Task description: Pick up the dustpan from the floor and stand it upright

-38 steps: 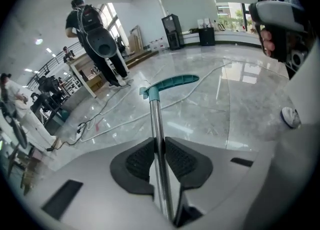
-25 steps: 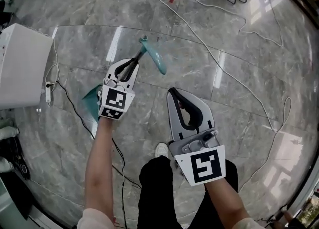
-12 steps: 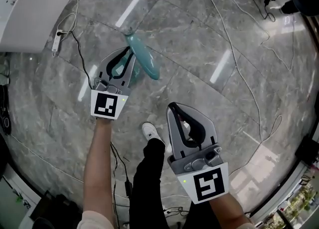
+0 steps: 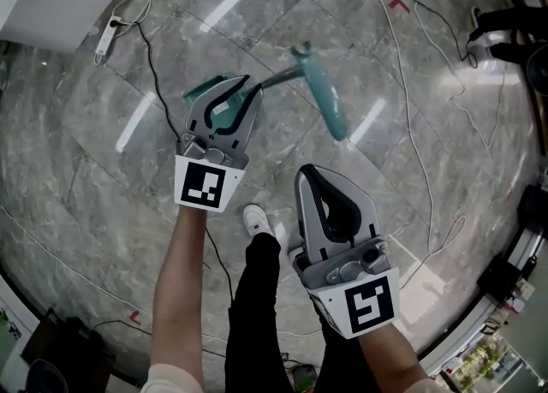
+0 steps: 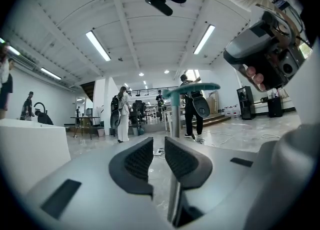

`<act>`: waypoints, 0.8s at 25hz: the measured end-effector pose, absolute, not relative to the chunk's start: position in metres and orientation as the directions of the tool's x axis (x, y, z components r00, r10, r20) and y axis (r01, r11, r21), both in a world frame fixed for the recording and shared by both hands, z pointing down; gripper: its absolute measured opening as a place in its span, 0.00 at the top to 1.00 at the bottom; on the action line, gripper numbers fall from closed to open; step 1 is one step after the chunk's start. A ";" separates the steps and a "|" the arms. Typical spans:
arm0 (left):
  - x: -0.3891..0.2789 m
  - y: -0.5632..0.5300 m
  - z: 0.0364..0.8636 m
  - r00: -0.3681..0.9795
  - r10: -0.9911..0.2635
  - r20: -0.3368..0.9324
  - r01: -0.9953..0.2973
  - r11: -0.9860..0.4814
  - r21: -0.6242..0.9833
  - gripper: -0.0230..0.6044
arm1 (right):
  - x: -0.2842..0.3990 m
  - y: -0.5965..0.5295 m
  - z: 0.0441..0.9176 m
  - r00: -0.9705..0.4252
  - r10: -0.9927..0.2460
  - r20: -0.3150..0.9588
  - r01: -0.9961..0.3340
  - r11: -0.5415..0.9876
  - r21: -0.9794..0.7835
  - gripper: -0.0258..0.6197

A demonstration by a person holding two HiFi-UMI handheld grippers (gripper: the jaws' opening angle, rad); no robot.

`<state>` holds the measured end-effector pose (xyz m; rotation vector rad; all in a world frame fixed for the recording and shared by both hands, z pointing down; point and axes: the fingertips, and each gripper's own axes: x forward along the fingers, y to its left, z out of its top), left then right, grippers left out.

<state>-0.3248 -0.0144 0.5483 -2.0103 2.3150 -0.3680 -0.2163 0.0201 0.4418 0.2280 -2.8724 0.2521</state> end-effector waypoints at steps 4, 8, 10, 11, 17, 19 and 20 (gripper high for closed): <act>-0.333 -0.010 0.542 -0.157 -0.982 0.104 -0.968 0.132 -0.213 0.85 | -0.224 0.026 0.444 -0.951 -0.116 0.287 -0.157 0.980 -0.121 0.93; -0.334 0.007 0.545 -0.170 -0.976 0.136 -0.969 0.140 -0.204 0.85 | -0.230 0.031 0.438 -0.950 -0.108 0.292 -0.152 0.980 -0.132 0.93; -0.327 0.016 0.543 -0.169 -0.973 0.158 -0.971 0.137 -0.197 0.85 | -0.229 0.034 0.434 -0.949 -0.105 0.296 -0.151 0.979 -0.135 0.93; -0.323 0.023 0.539 -0.171 -0.970 0.171 -0.971 0.137 -0.194 0.85 | -0.228 0.036 0.431 -0.949 -0.105 0.296 -0.151 0.979 -0.136 0.93; -0.306 0.079 0.465 -0.242 -0.937 0.251 -0.964 0.202 -0.174 0.95 | -0.231 0.041 0.372 -0.957 -0.111 0.267 -0.141 0.985 -0.098 0.93; -0.296 0.094 0.420 -0.251 -0.935 0.252 -0.962 0.211 -0.173 0.95 | -0.227 0.042 0.338 -0.959 -0.116 0.257 -0.142 0.986 -0.085 0.93; -0.286 0.102 0.392 -0.250 -0.934 0.254 -0.963 0.212 -0.168 0.95 | -0.220 0.045 0.319 -0.958 -0.119 0.261 -0.147 0.985 -0.089 0.93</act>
